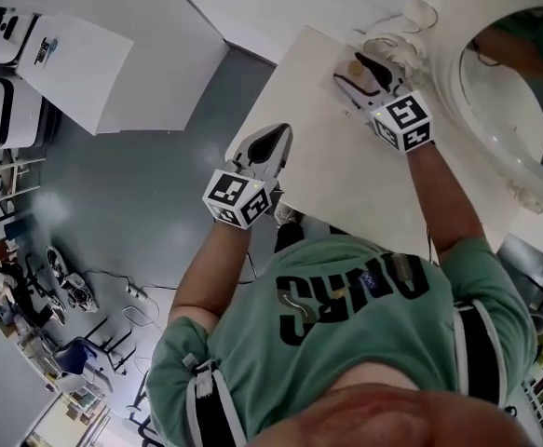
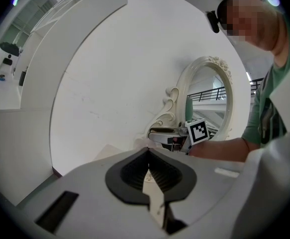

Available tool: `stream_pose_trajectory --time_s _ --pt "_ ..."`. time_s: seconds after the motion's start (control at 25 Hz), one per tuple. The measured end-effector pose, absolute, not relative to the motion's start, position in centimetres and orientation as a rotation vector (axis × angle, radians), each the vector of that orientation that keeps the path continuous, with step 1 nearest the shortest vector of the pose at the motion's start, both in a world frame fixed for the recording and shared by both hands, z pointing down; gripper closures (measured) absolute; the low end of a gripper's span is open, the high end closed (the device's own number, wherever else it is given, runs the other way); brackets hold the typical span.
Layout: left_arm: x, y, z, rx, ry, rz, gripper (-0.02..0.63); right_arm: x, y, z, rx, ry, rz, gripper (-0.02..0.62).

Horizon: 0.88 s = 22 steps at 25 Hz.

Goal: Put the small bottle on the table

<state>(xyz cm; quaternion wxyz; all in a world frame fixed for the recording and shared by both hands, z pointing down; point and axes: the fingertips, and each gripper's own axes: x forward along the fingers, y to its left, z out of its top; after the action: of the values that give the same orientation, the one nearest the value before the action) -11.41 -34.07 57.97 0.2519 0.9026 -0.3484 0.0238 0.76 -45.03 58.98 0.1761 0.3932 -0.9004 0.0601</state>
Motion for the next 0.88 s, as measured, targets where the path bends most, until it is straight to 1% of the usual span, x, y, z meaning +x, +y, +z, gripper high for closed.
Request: stream_pose_trajectory --time_s 0.2,0.32,0.52,0.68,0.88 --pt "-13.8 -33.0 54.8 2.474 -0.98 0.037 0.598 1.6 -44.5 55.1 1.194 -2.546 0.133 0.339" --pt "-15.4 -31.8 52.5 2.488 -0.99 0.013 0.598 1.7 -43.2 52.8 1.215 -2.531 0.129 0.348" --pt "-17.5 -30.7 48.4 2.534 -0.971 -0.027 0.597 1.4 -40.6 48.4 1.238 -2.532 0.12 0.428" --pt "-19.8 -29.4 46.2 2.581 -0.941 -0.037 0.597 -0.1 -37.9 45.9 1.281 -2.549 0.121 0.493" --pt "-22.6 -27.1 43.0 2.637 -0.892 -0.036 0.598 -2.3 -33.5 42.5 1.287 -2.573 0.139 0.595"
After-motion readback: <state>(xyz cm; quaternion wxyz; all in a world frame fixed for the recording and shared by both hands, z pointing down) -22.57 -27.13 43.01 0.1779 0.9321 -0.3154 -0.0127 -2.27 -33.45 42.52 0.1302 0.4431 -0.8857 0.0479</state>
